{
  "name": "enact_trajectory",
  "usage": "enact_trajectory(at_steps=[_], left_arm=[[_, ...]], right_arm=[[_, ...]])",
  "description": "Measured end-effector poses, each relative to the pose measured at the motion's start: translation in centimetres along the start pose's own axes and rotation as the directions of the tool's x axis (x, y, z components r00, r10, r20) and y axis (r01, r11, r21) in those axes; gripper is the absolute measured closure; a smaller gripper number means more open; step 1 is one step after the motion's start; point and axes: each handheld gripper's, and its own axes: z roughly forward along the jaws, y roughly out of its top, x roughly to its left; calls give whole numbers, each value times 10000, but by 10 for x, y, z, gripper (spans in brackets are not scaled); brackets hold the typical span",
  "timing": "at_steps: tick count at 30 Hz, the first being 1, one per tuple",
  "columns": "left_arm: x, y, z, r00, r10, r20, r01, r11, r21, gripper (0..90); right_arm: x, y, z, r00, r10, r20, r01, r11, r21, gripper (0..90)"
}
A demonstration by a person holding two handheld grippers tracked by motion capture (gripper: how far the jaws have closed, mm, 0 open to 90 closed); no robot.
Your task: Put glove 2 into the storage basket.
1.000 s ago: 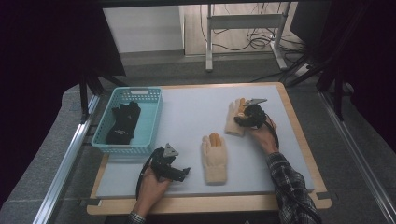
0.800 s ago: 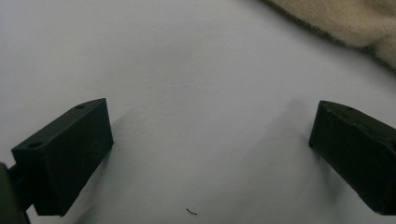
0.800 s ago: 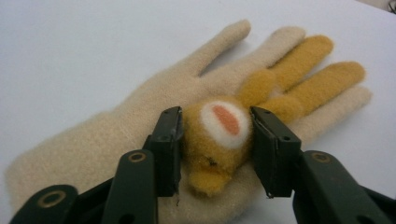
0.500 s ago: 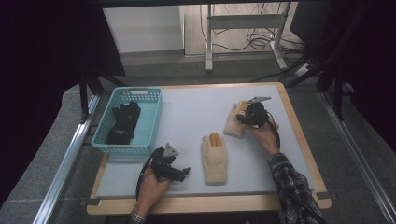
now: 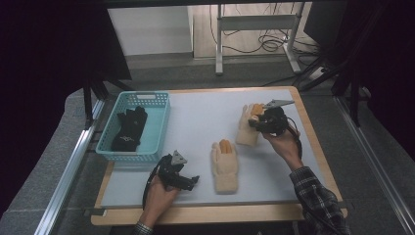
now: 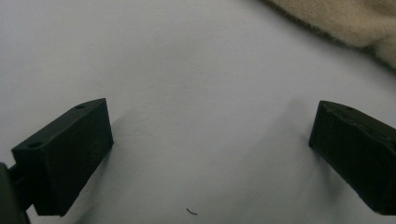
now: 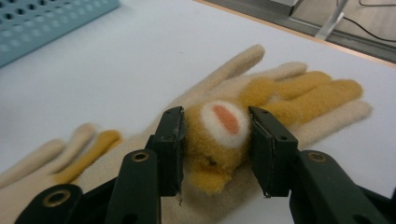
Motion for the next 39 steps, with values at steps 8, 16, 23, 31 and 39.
enact_trajectory(at_steps=[8, 16, 23, 31, 39], left_arm=[[0, 0, 0, 10000, 20, -8, -20, 10000, -4, 0], [0, 0, 0, 10000, 18, -10, -18, 10000, -4, 0], [0, 0, 0, 10000, -44, 0, 44, 10000, -30, 0], [0, 0, 0, 10000, -20, -21, 19, 10000, -43, 0], [0, 0, 0, 10000, -47, -14, 47, 10000, -49, 0]], right_arm=[[33, -3, -23, 9960, -374, -809, 353, 9990, -268, 571], [72, -15, -35, 9803, -701, -1845, 665, 9974, -260, 571], [106, -25, -39, 9539, -1244, -2731, 1225, 9922, -240, 569], [125, -46, -15, 9409, -1549, -3011, 1697, 9852, 235, 565], [126, -61, 0, 9387, -2055, -2768, 2283, 9722, 526, 517]])
